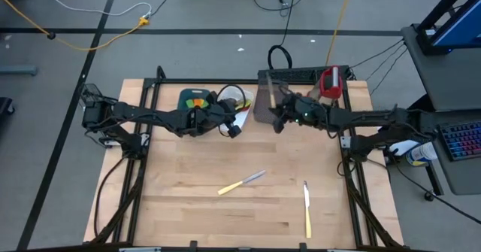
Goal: Pick & Place Kitchen Items
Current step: Put the left yellow table knife into the black bin
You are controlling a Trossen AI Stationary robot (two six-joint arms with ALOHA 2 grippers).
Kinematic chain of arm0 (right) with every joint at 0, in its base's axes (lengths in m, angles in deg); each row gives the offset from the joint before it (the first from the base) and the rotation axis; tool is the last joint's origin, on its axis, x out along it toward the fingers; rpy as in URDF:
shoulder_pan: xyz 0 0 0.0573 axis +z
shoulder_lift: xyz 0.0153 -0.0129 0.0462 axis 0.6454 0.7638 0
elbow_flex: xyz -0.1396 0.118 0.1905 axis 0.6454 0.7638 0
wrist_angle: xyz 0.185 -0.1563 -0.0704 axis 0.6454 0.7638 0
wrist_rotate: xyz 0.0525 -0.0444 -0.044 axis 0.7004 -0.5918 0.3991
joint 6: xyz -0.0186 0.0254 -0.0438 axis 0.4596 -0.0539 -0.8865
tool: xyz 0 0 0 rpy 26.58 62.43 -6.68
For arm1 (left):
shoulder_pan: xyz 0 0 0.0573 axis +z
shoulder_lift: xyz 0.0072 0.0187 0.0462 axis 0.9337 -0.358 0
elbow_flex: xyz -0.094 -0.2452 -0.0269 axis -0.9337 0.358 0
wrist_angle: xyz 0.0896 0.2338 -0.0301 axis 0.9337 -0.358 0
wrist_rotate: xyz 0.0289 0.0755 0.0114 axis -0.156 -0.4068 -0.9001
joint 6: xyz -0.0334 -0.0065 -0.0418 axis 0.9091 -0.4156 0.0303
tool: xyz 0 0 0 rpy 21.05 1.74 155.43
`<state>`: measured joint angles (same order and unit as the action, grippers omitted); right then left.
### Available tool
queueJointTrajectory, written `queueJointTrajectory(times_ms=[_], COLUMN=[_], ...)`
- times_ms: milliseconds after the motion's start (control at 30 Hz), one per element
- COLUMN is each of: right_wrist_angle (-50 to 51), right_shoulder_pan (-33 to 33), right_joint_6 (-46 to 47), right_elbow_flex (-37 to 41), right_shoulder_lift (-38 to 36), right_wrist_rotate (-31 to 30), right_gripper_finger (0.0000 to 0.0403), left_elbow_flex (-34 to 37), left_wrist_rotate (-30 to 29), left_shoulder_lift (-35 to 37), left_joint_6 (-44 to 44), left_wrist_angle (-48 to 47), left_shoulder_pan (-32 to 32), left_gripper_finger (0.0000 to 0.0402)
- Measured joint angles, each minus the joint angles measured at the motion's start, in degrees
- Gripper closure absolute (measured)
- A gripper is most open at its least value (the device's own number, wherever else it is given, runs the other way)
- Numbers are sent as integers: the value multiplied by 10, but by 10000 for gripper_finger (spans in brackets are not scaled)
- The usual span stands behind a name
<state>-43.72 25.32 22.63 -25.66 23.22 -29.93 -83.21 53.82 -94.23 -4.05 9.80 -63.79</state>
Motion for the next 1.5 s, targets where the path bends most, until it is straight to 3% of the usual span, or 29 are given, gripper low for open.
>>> queueJointTrajectory(times_ms=[133, 400, 633, 867, 1033, 1300, 1400, 1500], right_wrist_angle=[66, 155, 160, 160, 146, 147, 148, 142], right_shoulder_pan=[-37, -128, -184, -197, -196, -205, -213, -229], right_joint_6=[38, 69, 98, 199, 284, 433, 501, 510], right_elbow_flex=[0, 0, 0, 0, 0, 0, 0, 0], right_shoulder_lift=[-8, 1, 3, 22, 51, 91, 100, 100], right_wrist_rotate=[10, 165, 319, 378, 482, 574, 576, 576], right_gripper_finger=[356, 356, 355, 355, 355, 355, 354, 347], left_elbow_flex=[0, 0, 0, 0, 0, 0, 0, 0], left_wrist_rotate=[0, 2, 2, 2, 6, 7, 7, 7], left_shoulder_lift=[0, 0, 0, 0, 0, 0, 0, 0], left_joint_6=[0, 0, -1, -2, -2, -1, 13, 22], left_wrist_angle=[0, 1, 1, 0, -1, -1, -1, -1], left_shoulder_pan=[0, 0, 0, 0, 0, 0, 0, 0], left_gripper_finger=[339, 339, 339, 339, 339, 339, 339, 339])
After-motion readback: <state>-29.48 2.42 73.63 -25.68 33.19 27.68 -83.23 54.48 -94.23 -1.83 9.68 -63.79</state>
